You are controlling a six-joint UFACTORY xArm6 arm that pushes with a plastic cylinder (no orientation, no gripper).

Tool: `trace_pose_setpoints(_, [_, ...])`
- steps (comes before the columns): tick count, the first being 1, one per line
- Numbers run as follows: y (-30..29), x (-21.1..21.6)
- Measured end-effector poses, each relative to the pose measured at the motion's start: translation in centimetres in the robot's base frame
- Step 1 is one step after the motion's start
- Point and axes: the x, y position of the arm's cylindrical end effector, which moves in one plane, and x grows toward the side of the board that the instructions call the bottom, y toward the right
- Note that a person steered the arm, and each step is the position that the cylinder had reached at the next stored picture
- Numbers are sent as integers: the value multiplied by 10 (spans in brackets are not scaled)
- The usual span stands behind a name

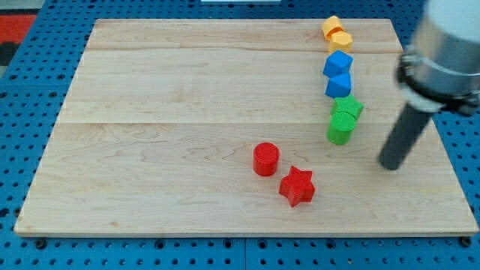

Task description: Push green star to the top of red circle

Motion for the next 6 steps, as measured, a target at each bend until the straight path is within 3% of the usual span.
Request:
trace_pose_setpoints(3, [-8, -81])
trace_pose_setpoints(5, [-119, -90])
trace_pose_setpoints(6, [-145, -98])
